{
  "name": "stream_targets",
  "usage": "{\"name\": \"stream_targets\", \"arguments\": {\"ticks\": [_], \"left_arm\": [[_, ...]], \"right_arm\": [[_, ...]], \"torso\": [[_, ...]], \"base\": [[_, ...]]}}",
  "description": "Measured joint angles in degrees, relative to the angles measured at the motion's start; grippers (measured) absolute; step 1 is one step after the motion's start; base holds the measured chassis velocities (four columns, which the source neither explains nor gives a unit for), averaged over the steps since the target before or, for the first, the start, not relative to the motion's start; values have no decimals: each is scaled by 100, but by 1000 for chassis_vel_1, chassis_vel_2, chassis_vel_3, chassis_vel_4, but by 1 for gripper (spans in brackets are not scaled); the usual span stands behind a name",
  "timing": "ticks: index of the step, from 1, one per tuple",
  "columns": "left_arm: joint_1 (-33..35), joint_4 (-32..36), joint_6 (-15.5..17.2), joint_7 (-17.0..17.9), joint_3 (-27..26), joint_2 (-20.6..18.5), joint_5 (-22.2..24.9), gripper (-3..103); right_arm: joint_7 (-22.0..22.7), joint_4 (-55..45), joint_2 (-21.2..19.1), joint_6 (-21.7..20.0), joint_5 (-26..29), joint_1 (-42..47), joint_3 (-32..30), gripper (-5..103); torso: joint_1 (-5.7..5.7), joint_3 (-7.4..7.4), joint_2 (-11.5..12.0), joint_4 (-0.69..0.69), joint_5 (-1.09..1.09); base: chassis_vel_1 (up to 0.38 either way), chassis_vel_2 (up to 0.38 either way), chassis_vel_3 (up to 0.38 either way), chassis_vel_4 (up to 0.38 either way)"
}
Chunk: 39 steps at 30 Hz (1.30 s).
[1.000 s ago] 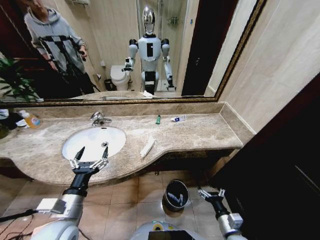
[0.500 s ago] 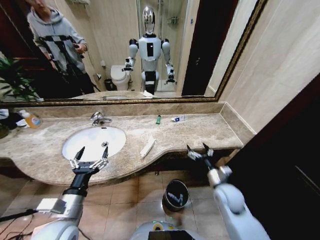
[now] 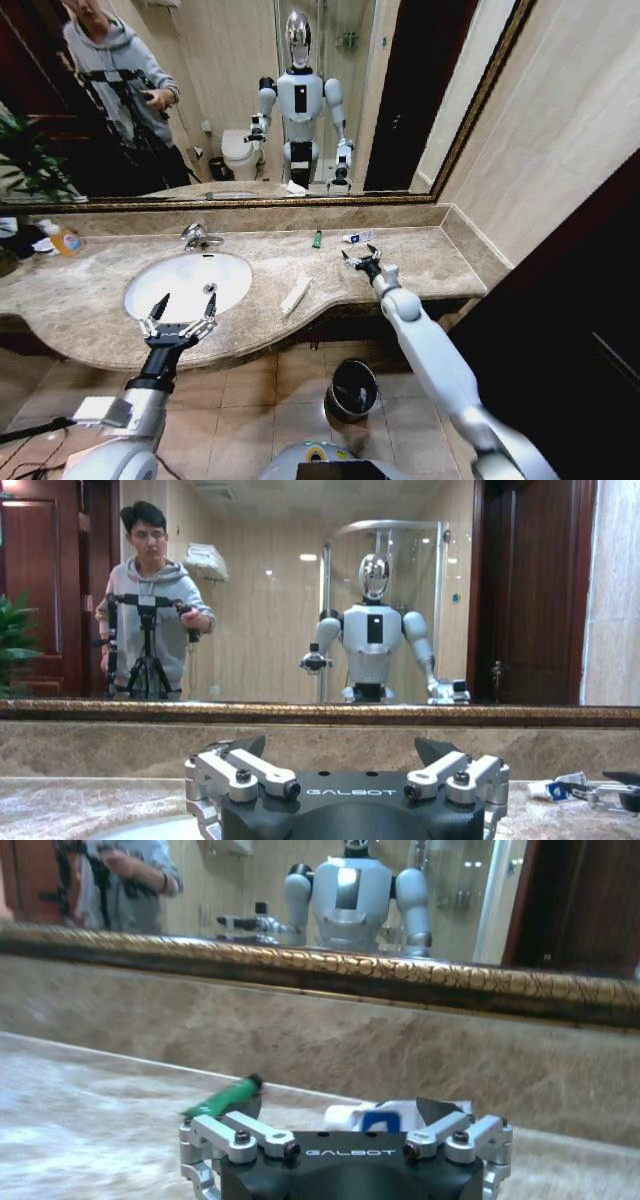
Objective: Pick up the trash from the sink and place it in the trash bin.
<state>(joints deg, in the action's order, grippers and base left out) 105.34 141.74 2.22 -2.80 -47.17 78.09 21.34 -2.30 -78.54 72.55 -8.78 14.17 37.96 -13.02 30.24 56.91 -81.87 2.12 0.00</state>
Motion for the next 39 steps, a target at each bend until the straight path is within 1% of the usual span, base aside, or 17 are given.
{"name": "stream_targets", "arguments": {"ticks": [1,4,6,8,9,10,11,13,15,17,18,22,23,26,31,39], "left_arm": [[0,0,0,0,0,0,0,100],[0,0,0,0,0,0,0,100],[0,0,0,0,0,0,0,100],[0,0,0,0,0,0,0,100],[0,0,0,0,0,0,0,100],[0,0,0,0,0,0,0,100],[0,0,0,0,0,0,0,100],[0,0,0,0,0,0,0,100],[0,0,0,0,0,0,0,100],[0,0,0,0,0,0,0,100],[0,0,0,0,0,0,0,100],[0,0,0,0,0,0,0,100],[0,0,0,0,0,0,0,100],[0,0,0,0,0,0,0,100],[0,0,0,0,0,0,0,100],[0,0,0,0,0,0,0,100]], "right_arm": [[0,0,0,0,0,0,0,100],[-72,349,5,104,-499,-316,82,100],[-93,391,-11,113,-574,-355,105,100],[-252,594,-95,184,-905,-530,191,100],[-435,778,-173,251,-1077,-674,276,100],[-435,778,-173,251,-1077,-674,276,100],[-530,874,-218,259,-1112,-761,341,100],[-711,1173,-313,263,-1105,-1049,572,100],[-725,1252,-314,263,-1082,-1121,624,100],[-731,1529,-245,254,-980,-1386,757,100],[-731,1529,-245,254,-980,-1386,757,100],[-759,2060,-23,229,-842,-1833,944,100],[-759,2060,-23,229,-842,-1833,944,100],[-890,2312,11,90,-572,-2044,1081,100],[-972,2371,-146,-48,-402,-2048,1029,100],[-1033,2354,-161,-116,-268,-1870,971,100]], "torso": [[0,0,0,0,0],[0,0,0,-1,0],[-1,0,0,0,0],[-1,-1,0,0,0],[-1,-1,0,-1,0],[-1,-1,0,-1,0],[-1,-1,0,-1,1],[-1,-1,0,-2,0],[-1,-1,0,-2,0],[-1,-1,0,-2,0],[-1,-1,0,-2,0],[-1,-1,0,0,0],[-1,-1,0,0,0],[-1,-1,0,1,0],[-1,-1,-1,-2,-1],[-2,-1,-1,-1,0]], "base": [[0,0,0,0],[0,0,0,0],[0,0,0,0],[0,0,0,0],[0,0,0,0],[0,0,0,0],[0,0,0,0],[0,0,0,0],[0,0,0,0],[0,0,0,0],[0,0,0,0],[0,0,0,0],[0,0,0,0],[0,0,0,0],[0,0,0,0],[0,0,0,0]]}}
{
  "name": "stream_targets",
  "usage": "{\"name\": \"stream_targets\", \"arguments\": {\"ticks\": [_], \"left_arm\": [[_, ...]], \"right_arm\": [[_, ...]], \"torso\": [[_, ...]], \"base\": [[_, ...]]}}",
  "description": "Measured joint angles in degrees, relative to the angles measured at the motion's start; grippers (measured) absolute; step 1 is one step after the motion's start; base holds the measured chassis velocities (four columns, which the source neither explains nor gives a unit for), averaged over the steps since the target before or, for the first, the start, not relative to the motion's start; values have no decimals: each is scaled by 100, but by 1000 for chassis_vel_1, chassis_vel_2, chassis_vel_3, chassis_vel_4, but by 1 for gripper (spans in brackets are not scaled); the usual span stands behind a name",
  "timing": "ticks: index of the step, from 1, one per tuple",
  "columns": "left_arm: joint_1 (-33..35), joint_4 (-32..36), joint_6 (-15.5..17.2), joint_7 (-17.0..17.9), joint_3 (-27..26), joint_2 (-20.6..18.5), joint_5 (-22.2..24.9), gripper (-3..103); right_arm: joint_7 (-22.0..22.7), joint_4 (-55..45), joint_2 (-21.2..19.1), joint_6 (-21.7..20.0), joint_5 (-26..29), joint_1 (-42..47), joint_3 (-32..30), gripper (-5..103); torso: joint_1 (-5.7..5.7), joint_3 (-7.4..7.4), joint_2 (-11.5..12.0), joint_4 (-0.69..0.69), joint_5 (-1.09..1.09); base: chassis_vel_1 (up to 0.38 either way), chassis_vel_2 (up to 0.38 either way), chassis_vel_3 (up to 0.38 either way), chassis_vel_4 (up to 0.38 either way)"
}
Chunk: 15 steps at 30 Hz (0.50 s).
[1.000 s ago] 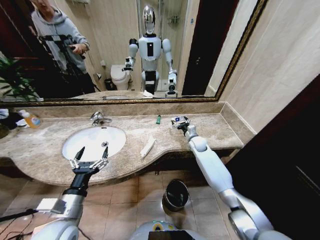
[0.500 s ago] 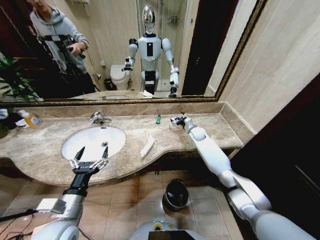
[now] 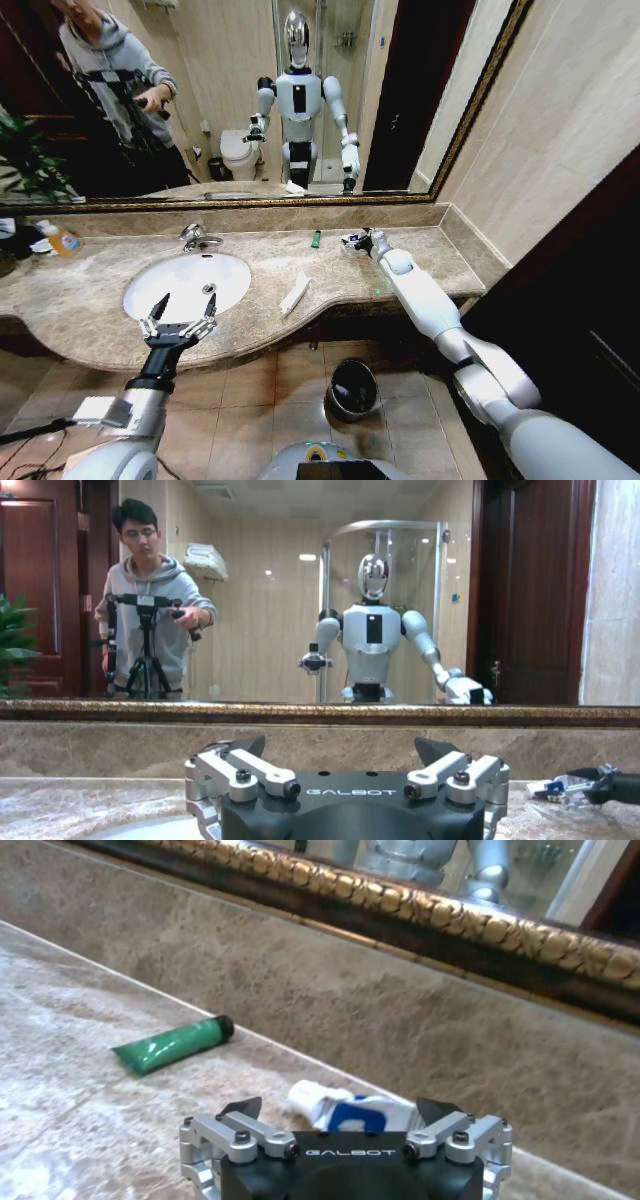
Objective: Pick up the trash from the sink and place it in the trash bin.
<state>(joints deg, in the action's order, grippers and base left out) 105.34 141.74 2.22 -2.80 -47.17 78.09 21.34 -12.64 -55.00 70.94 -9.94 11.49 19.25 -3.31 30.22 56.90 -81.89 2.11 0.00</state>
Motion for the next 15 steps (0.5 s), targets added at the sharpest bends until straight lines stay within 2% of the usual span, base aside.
{"name": "stream_targets", "arguments": {"ticks": [15], "left_arm": [[0,0,0,0,0,0,0,100]], "right_arm": [[-17,155,123,141,-17,-167,20,100]], "torso": [[0,0,0,0,0]], "base": [[0,0,0,0]]}}
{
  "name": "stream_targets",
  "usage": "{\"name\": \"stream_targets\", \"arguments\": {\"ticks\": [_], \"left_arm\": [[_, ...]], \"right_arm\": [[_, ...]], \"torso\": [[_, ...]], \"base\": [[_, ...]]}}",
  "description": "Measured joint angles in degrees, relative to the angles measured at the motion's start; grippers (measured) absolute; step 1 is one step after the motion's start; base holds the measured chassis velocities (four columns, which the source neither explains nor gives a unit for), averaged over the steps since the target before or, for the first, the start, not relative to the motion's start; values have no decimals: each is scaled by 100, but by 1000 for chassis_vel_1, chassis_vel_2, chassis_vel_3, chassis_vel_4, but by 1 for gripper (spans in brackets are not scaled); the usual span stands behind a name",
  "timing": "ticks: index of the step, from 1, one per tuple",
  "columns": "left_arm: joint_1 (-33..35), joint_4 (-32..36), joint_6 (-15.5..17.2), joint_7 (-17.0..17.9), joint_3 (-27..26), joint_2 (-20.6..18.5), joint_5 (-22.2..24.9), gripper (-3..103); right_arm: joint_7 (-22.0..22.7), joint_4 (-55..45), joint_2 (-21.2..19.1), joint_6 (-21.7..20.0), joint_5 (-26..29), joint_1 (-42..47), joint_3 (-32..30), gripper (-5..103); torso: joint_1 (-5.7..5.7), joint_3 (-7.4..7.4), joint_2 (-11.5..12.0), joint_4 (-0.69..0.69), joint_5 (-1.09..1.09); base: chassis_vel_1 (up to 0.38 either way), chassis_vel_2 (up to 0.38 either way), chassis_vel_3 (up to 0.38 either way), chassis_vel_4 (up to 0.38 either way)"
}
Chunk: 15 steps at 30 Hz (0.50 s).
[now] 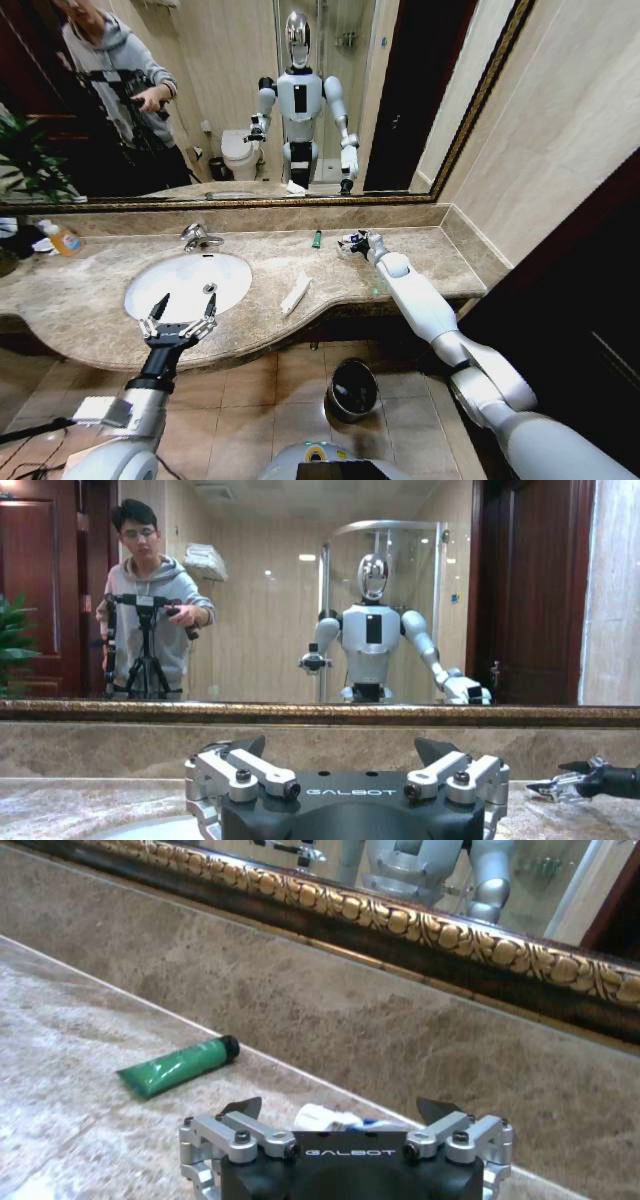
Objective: Pick up the trash from the sink and place it in the trash bin.
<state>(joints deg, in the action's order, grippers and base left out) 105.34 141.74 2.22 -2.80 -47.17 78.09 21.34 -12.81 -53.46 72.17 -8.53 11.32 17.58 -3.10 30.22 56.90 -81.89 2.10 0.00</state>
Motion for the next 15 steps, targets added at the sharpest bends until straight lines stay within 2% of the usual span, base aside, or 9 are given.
{"name": "stream_targets", "arguments": {"ticks": [9,14,15], "left_arm": [[0,0,0,0,0,0,0,100],[0,0,0,0,0,0,0,100],[0,0,0,0,0,0,0,100]], "right_arm": [[-58,349,102,25,-61,-295,214,100],[-130,470,70,-138,-67,-320,282,101],[-137,482,55,-171,-66,-319,263,99]], "torso": [[0,0,0,1,0],[0,0,0,1,0],[0,0,0,1,0]], "base": [[0,0,0,0],[0,0,0,0],[0,0,0,0]]}}
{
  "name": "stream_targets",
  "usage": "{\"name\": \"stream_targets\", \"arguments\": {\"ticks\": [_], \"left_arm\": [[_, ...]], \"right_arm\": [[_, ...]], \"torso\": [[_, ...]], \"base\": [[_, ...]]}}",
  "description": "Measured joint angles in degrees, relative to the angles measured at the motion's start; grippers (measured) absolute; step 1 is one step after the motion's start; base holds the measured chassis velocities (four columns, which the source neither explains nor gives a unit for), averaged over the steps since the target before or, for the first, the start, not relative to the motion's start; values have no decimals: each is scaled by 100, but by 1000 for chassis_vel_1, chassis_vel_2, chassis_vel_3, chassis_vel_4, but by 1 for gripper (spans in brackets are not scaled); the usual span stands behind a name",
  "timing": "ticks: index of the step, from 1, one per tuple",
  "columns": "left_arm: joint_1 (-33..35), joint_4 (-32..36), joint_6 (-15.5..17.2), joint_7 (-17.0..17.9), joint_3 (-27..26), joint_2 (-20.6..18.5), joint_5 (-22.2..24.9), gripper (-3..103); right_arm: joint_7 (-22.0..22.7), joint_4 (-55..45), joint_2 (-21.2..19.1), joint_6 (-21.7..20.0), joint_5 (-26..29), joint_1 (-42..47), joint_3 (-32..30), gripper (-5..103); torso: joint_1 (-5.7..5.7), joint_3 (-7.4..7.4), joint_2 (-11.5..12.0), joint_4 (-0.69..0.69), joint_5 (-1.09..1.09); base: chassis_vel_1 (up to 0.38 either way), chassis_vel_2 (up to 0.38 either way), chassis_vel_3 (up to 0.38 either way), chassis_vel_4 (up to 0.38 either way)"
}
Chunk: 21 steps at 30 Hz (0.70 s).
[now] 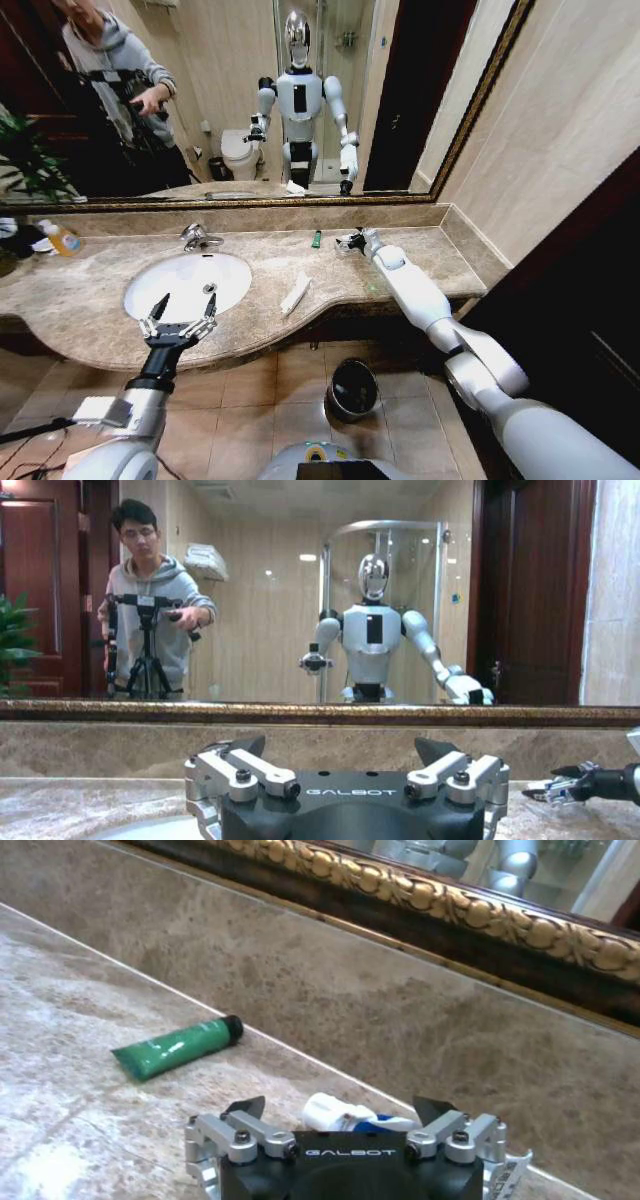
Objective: Pick up the trash from the sink and place it in the trash bin.
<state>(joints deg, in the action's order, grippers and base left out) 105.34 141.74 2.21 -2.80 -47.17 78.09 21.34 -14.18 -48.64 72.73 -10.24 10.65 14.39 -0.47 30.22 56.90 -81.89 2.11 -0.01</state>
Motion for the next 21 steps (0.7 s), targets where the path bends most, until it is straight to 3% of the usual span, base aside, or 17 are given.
{"name": "stream_targets", "arguments": {"ticks": [3,12,14,15,17,18,21], "left_arm": [[0,0,0,0,0,0,0,100],[0,0,0,0,0,0,0,100],[0,0,0,0,0,0,0,100],[0,0,0,0,0,0,0,100],[0,0,0,0,0,0,0,100],[0,0,0,0,0,0,0,100],[0,0,0,0,0,0,0,100]], "right_arm": [[-9,6,-28,-35,10,11,-23,95],[-53,-123,-166,-134,83,146,-49,58],[-53,-153,-181,-137,89,167,-53,58],[-52,-192,-204,-141,113,202,-61,47],[-49,-209,-212,-141,123,222,-66,47],[-40,-236,-224,-142,131,262,-86,37],[-13,-290,-230,-142,156,320,-128,28]], "torso": [[0,-1,0,0,-1],[1,1,0,0,2],[1,0,0,-1,1],[1,0,0,-1,1],[1,0,0,-1,1],[1,0,0,-1,1],[0,0,0,-1,1]], "base": [[0,0,0,0],[0,0,0,0],[0,0,0,0],[0,0,0,0],[0,0,0,0],[0,0,0,0],[0,0,0,0]]}}
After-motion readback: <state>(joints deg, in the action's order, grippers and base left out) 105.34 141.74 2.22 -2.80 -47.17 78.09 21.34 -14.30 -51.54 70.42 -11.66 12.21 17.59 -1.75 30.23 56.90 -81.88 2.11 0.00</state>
